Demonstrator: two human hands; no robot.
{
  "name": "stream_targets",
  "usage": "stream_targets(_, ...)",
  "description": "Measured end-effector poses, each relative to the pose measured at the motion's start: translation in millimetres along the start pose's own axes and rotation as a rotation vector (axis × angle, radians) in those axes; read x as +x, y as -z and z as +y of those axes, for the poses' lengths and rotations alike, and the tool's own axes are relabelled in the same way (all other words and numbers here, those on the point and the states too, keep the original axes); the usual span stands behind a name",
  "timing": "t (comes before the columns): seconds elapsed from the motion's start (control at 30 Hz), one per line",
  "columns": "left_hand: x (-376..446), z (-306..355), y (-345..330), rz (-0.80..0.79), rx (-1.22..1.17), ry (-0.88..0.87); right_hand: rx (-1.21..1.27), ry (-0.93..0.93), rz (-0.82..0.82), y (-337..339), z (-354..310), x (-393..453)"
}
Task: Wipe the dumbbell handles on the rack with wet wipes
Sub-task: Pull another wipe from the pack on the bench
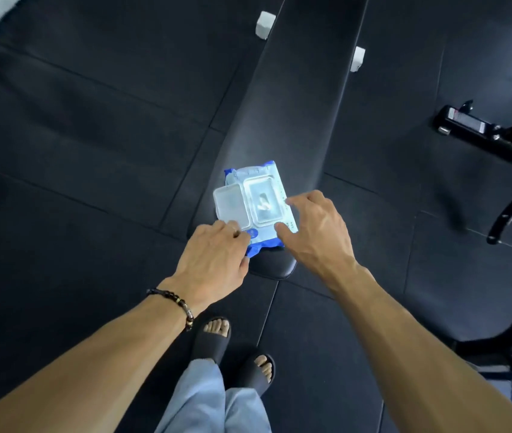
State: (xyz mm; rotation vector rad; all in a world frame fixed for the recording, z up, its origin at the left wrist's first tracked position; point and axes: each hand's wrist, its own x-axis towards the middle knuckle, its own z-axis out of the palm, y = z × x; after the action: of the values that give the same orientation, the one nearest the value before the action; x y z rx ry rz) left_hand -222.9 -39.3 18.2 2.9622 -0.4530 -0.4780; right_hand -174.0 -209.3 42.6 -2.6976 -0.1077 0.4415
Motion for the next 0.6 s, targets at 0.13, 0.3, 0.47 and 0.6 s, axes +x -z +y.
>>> stream_targets(0.13, 22, -12, -16, 0.029, -0.054, 0.045, -0.013, 0.045, -0.027, -30, 2, 32)
stream_targets(0.3, 36, -23, -26, -0.045, -0.134, -0.047, -0.023, 0.022, -0.067, -48, 2, 61)
stream_targets(0.47, 43, -26, -17, -0.219, -0.155, -0.026, 0.253, -0.086, -0.092, -27, 1, 71)
stream_targets(0.6, 51, -25, -10, -0.233, -0.094, -0.037, 0.341, -0.121, -0.101, -2, -3, 68)
